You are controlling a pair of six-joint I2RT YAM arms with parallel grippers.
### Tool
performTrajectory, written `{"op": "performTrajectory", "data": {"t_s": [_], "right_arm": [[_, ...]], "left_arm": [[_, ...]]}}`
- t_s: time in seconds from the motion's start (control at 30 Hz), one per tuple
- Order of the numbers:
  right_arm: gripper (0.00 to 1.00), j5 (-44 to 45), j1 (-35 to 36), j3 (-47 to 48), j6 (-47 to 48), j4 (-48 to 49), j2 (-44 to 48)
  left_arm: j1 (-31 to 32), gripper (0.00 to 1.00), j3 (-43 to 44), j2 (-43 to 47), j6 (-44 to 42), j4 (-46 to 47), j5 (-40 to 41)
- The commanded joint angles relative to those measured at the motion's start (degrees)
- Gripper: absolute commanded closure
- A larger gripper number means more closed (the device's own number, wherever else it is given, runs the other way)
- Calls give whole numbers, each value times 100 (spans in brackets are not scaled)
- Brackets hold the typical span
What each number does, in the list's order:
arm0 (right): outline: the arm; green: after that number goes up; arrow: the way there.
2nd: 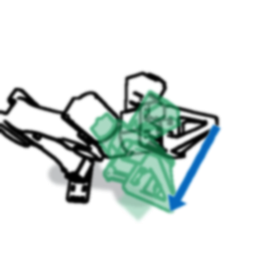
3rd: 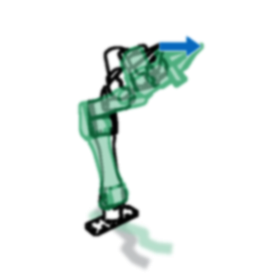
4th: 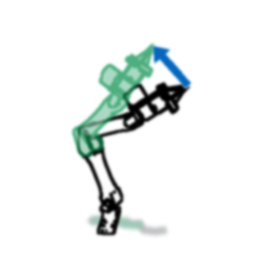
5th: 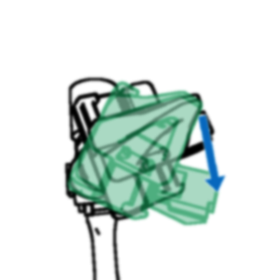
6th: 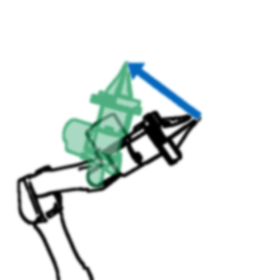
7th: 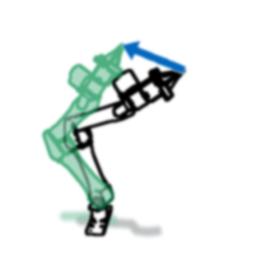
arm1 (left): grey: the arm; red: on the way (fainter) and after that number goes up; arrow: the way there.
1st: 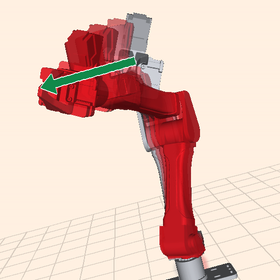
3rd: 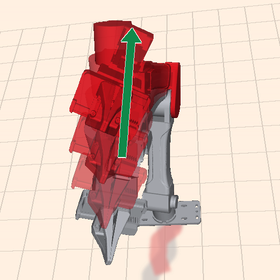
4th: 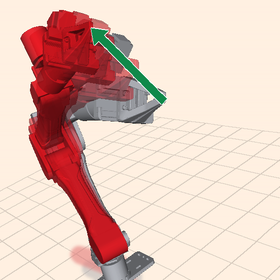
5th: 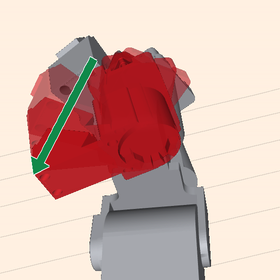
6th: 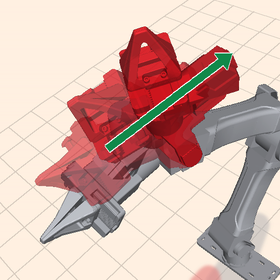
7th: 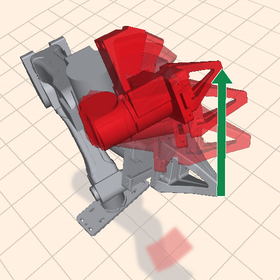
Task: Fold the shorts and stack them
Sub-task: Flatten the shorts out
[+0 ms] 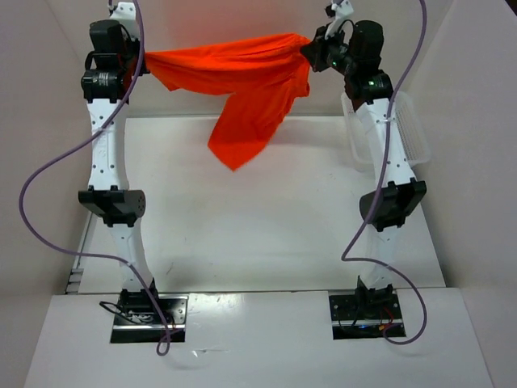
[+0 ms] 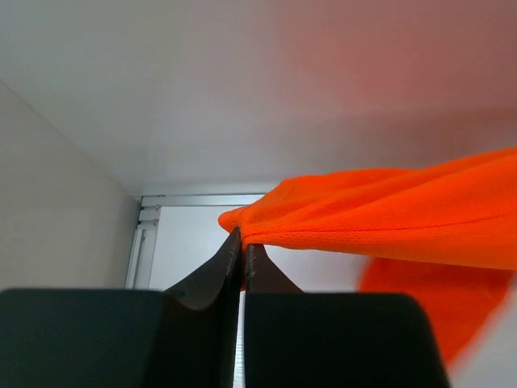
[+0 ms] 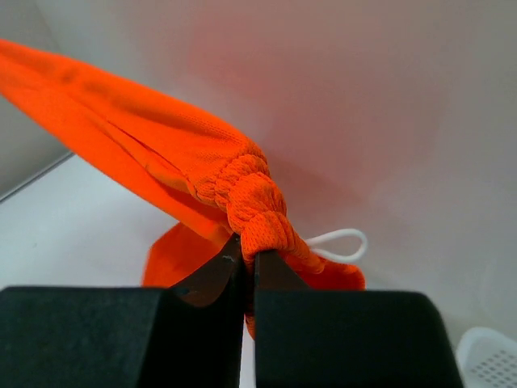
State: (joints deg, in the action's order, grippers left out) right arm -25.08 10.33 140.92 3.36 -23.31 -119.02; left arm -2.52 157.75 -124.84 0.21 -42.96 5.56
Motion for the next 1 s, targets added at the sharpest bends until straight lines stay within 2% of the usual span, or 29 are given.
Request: {"op": "performTrajectory", "data": {"t_s": [0.0, 0.13, 0.23, 0.27, 0.3, 0.37, 0.4, 0.43, 0.47, 0.53, 0.57, 0.63, 0.67, 0.7, 0.77, 0.97], "right_arm": [[100, 223, -31, -148, 174, 249, 879], [100, -190, -31, -1960, 367, 477, 1723], [100, -330, -31, -3269, 928, 424, 2172], [100, -331, -31, -3638, 1356, 337, 2416], [100, -331, -31, -4425, 1604, 249, 2541], [100, -471, -31, -5272, 2219, 187, 2787], [100, -471, -31, -6103, 2822, 126, 3040], [100, -471, -31, -6477, 3246, 29, 3165], [100, -393, 39, -7220, 3598, 28, 3305], [100, -297, 109, -7884, 4784, -348, 3779], [100, -78, 240, -8470, 5119, -489, 3938], [100, 169, 425, -8957, 5929, -927, 4351], [100, 275, 618, -9316, 6070, -1017, 4465], [100, 337, 715, -9442, 6254, -1105, 4658], [98, 337, 865, -9609, 6256, -1176, 4791], [78, 337, 1129, -9671, 6572, -1851, 4915]], "left_arm": [[182, 100, 142, 969, -21, -282, -572], [234, 100, -945, 1512, -21, -415, -679], [296, 100, -2665, 2196, -21, -66, -811], [296, 100, -3280, 2453, -21, 145, -811], [383, 100, -4643, 2708, -21, 374, -811], [611, 100, -5925, 3402, -21, 806, -584], [691, 100, -6454, 3570, -21, 807, -530], [770, 100, -7425, 3876, -21, 807, -460], [954, 100, -7878, 4027, -21, 807, -355], [1139, 100, -8679, 4465, -21, 746, -302], [1358, 100, -9405, 4616, -21, 745, -214], [1613, 100, -10033, 5036, -21, 745, -126], [1911, 100, -10288, 5170, -21, 693, -39], [2061, 100, -10726, 5406, -21, 614, 23], [2447, 99, -11063, 5627, -21, 561, 207], [2749, 97, -11688, 5971, -21, 385, 481]]}}
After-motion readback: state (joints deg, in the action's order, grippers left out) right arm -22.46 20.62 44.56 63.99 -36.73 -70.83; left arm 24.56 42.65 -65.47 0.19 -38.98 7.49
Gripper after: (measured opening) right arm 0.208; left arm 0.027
